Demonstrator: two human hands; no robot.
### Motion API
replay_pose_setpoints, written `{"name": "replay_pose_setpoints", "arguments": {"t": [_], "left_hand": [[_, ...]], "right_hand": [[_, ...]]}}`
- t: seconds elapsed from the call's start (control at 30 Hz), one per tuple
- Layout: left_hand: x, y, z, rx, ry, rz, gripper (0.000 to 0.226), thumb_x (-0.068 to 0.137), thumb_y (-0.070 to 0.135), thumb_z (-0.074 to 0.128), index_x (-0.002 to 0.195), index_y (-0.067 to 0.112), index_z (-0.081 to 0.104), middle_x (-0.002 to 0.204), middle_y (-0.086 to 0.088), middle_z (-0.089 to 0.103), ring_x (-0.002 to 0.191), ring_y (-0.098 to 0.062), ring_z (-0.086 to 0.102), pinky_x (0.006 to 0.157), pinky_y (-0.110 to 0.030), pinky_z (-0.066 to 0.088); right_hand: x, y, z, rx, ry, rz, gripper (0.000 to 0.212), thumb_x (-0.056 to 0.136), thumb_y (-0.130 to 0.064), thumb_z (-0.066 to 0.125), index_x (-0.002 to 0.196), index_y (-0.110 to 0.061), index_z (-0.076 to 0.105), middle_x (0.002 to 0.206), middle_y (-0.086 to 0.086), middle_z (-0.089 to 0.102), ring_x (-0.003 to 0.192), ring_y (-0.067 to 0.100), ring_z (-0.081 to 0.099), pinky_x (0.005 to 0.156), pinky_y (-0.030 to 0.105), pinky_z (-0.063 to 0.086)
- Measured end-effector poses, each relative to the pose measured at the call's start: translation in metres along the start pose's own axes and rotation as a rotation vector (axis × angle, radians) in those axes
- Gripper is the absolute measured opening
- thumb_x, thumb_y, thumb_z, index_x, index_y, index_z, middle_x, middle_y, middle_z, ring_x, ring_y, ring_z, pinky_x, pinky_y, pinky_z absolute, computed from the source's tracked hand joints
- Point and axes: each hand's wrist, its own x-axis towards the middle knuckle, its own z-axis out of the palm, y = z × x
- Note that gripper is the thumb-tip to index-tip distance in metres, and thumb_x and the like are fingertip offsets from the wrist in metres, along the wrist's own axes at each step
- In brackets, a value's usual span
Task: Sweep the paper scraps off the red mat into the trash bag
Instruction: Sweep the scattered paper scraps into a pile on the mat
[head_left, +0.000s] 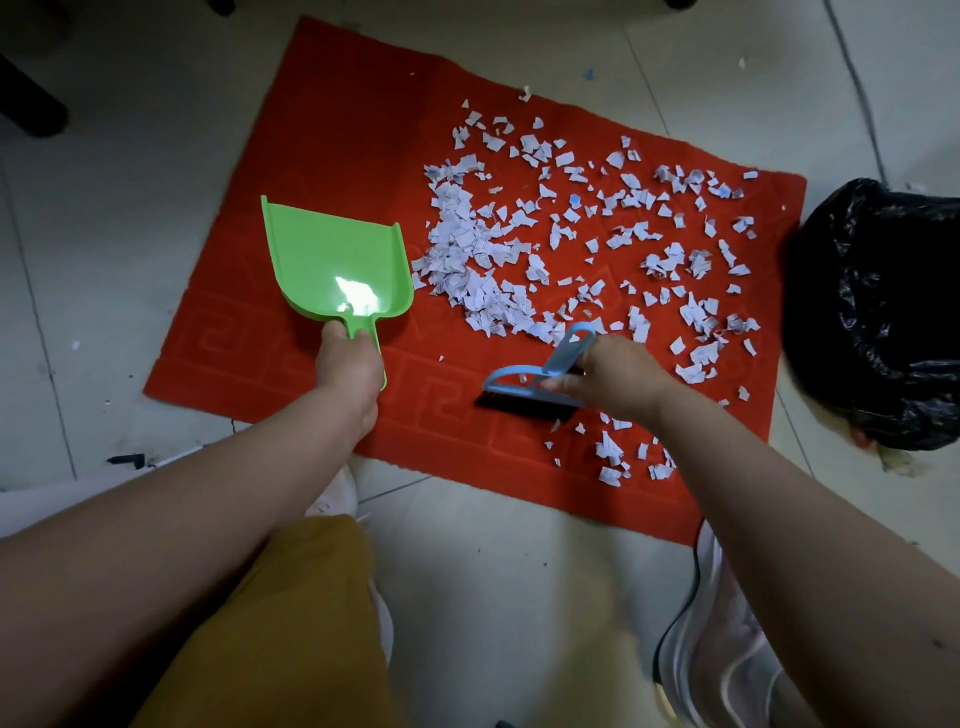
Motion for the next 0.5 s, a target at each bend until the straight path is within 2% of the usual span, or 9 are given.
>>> {"name": "replay_pose_setpoints", "arguments": {"t": [0.07,0.2,0.3,0.4,0.5], "left_hand": [[-0.001,0.0,-0.001,0.003,0.001,-0.005,0.014,0.097,0.017,0.033,0.106,0.022,0.043,0.109,-0.009,0.055,0.1,-0.026,0.056,0.092,-0.044,0.048],[0.001,-0.003,-0.002,0.0,0.004,-0.012,0.016,0.097,0.015,0.033,0.107,0.021,0.044,0.109,-0.009,0.054,0.101,-0.026,0.056,0.094,-0.044,0.047],[0.001,-0.001,-0.002,0.002,0.006,-0.009,0.025,0.097,0.015,0.033,0.118,0.017,0.045,0.111,-0.01,0.054,0.098,-0.025,0.055,0.093,-0.042,0.047],[0.0,0.001,0.0,0.0,0.004,-0.01,0.023,0.097,0.017,0.033,0.117,0.018,0.045,0.114,-0.011,0.055,0.101,-0.026,0.056,0.093,-0.043,0.047],[-0.001,0.001,-0.001,-0.003,0.0,-0.013,0.018,0.097,0.018,0.032,0.11,0.021,0.044,0.112,-0.011,0.056,0.097,-0.025,0.056,0.087,-0.04,0.047]], "right_hand": [[0.007,0.0,0.001,-0.023,0.102,0.03,0.039,0.091,-0.043,0.055,0.116,-0.015,0.065,0.105,0.005,0.068,0.088,0.019,0.062,0.078,0.033,0.053],[0.018,-0.004,-0.015,0.032,0.316,0.06,0.044,0.091,-0.045,0.054,0.122,-0.015,0.063,0.112,0.005,0.068,0.087,0.015,0.063,0.066,0.028,0.052],[0.017,-0.01,-0.027,0.165,0.372,0.037,0.042,0.09,-0.045,0.056,0.117,-0.015,0.066,0.105,0.005,0.07,0.085,0.018,0.064,0.074,0.038,0.055],[0.013,-0.013,-0.027,0.196,0.352,0.006,0.041,0.09,-0.042,0.057,0.119,-0.015,0.065,0.109,0.004,0.069,0.091,0.018,0.064,0.079,0.037,0.055],[0.012,-0.015,-0.018,0.189,0.143,0.008,0.042,0.089,-0.041,0.059,0.12,-0.013,0.064,0.109,0.005,0.068,0.093,0.02,0.063,0.083,0.04,0.054]]}}
